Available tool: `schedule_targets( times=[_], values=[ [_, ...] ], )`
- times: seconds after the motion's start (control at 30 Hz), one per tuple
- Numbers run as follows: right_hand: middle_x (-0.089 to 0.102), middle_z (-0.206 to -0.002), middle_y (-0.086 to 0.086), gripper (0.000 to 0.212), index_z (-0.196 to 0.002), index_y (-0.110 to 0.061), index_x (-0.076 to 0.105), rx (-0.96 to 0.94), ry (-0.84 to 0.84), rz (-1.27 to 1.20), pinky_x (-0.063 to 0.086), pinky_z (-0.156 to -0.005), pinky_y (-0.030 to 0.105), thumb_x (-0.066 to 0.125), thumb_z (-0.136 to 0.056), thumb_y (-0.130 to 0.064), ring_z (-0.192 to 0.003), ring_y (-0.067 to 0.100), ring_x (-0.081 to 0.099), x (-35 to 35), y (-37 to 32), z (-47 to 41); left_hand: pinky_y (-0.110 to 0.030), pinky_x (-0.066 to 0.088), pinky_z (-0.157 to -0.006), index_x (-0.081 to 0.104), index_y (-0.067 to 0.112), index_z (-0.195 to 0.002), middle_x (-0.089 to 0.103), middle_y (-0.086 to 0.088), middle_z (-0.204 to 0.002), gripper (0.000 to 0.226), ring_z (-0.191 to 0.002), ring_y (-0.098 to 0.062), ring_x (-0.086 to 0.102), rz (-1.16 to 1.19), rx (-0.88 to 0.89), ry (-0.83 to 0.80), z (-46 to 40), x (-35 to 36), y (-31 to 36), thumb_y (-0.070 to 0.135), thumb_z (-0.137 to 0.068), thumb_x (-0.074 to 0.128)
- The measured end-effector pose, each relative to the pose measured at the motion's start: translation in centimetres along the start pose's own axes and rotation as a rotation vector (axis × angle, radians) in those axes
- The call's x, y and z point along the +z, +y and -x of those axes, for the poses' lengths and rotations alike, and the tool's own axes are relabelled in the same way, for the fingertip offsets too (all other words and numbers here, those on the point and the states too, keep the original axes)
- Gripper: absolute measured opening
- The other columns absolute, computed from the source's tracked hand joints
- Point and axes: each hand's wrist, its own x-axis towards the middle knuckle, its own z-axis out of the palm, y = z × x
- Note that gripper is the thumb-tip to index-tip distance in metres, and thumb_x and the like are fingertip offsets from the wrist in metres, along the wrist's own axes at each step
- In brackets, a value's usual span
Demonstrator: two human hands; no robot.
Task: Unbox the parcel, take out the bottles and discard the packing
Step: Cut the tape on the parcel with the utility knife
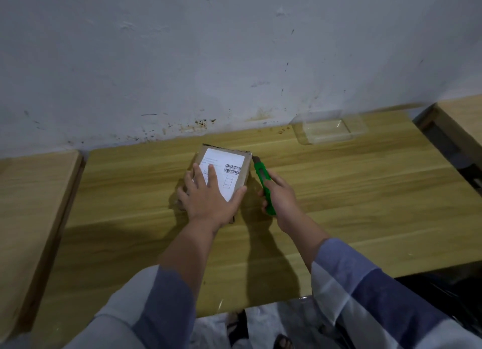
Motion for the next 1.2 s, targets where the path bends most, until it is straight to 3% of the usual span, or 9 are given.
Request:
schedule_targets(
  times=[0.1,0.2,0.3,0.47,0.67,0.83,1.07,1.13,1.2],
  values=[
    [0.053,-0.064,0.004,0.037,-0.133,-0.027,0.051,-0.028,0.001,0.005,0.038,-0.044,0.025,0.046,-0.098,-0.017,-0.047,0.015,0.041,-1.0,0.5,0.3,-0.053,0.001,-0.117,-0.005,0.032,-0.152,-0.012,-0.009,-0.161,0.105,-0.146,-0.035,-0.009,-0.015,0.089,-0.015,1.0,0.0,-0.5,0.091,-0.067,0.009],
    [0.053,-0.064,0.004,0.038,-0.134,-0.025,0.051,-0.053,-0.024,0.024,0.039,-0.04,0.023,0.046,-0.098,-0.017,-0.046,0.015,0.041,-1.5,0.8,0.6,-0.054,-0.008,-0.117,-0.009,0.037,-0.15,-0.019,-0.003,-0.16,0.108,-0.146,-0.029,-0.02,-0.098,0.313,-0.049,0.9,-0.2,-2.2,0.095,-0.059,0.003],
    [0.053,-0.065,0.004,0.039,-0.135,-0.025,0.05,-0.063,-0.043,0.031,0.039,-0.038,0.021,0.046,-0.098,-0.016,-0.047,0.014,0.042,-1.6,0.7,0.7,-0.056,-0.007,-0.117,-0.011,0.039,-0.149,-0.021,0.001,-0.159,0.113,-0.145,-0.024,-0.023,-0.155,0.424,-0.079,0.2,-0.3,-2.9,0.097,-0.052,0.001],
    [0.054,-0.064,0.004,0.039,-0.137,-0.025,0.048,-0.06,-0.069,0.029,0.04,-0.041,0.022,0.045,-0.098,-0.016,-0.046,0.015,0.042,-1.5,0.5,0.5,-0.058,-0.005,-0.115,-0.008,0.041,-0.149,-0.017,0.002,-0.16,0.11,-0.146,-0.026,-0.019,-0.155,0.39,-0.025,0.5,0.6,-2.1,0.093,-0.052,-0.014],
    [0.067,-0.078,0.006,0.04,-0.135,-0.033,0.047,0.0,-0.08,0.149,0.049,-0.06,0.032,0.045,-0.098,-0.016,-0.059,0.017,0.056,-1.3,-0.6,-0.7,-0.058,-0.006,-0.114,-0.009,0.038,-0.15,-0.02,0.005,-0.159,0.103,-0.146,-0.025,-0.021,-0.127,0.351,-0.038,0.8,0.9,-0.4,0.091,-0.062,0.004],
    [0.061,-0.072,0.005,0.042,-0.135,-0.03,0.049,-0.021,-0.046,0.18,0.04,-0.046,0.026,0.045,-0.097,-0.013,-0.049,0.015,0.045,-1.7,-0.9,-1.6,-0.055,0.004,-0.119,-0.008,0.036,-0.15,-0.014,0.008,-0.16,0.1,-0.148,-0.018,-0.015,-0.216,0.576,-0.025,-0.6,0.1,-3.3,0.089,-0.068,0.01],
    [0.056,-0.079,-0.004,0.04,-0.131,-0.033,0.053,-0.172,-0.052,0.326,0.04,-0.043,0.028,0.047,-0.096,-0.016,-0.045,0.015,0.045,-1.5,0.9,-0.4,-0.053,-0.003,-0.116,-0.003,0.034,-0.151,-0.009,0.007,-0.161,0.097,-0.148,-0.02,-0.012,-0.174,0.478,0.0,-0.8,0.8,-2.4,0.084,-0.069,0.013],
    [0.056,-0.074,-0.005,0.039,-0.13,-0.034,0.054,-0.206,-0.042,0.364,0.042,-0.048,0.029,0.047,-0.096,-0.016,-0.048,0.015,0.047,-1.9,1.1,-0.4,-0.053,-0.003,-0.116,-0.003,0.034,-0.151,-0.01,0.007,-0.161,0.096,-0.148,-0.021,-0.012,-0.176,0.473,0.001,-0.7,0.7,-2.3,0.082,-0.069,0.015],
    [0.057,-0.081,-0.004,0.038,-0.129,-0.033,0.056,-0.229,-0.041,0.401,0.043,-0.056,0.028,0.048,-0.095,-0.017,-0.054,0.01,0.048,-2.2,1.2,-0.2,-0.054,-0.003,-0.116,-0.003,0.034,-0.151,-0.01,0.007,-0.161,0.095,-0.148,-0.021,-0.012,-0.165,0.461,-0.006,-0.6,0.6,-2.2,0.08,-0.07,0.017]
  ],
)
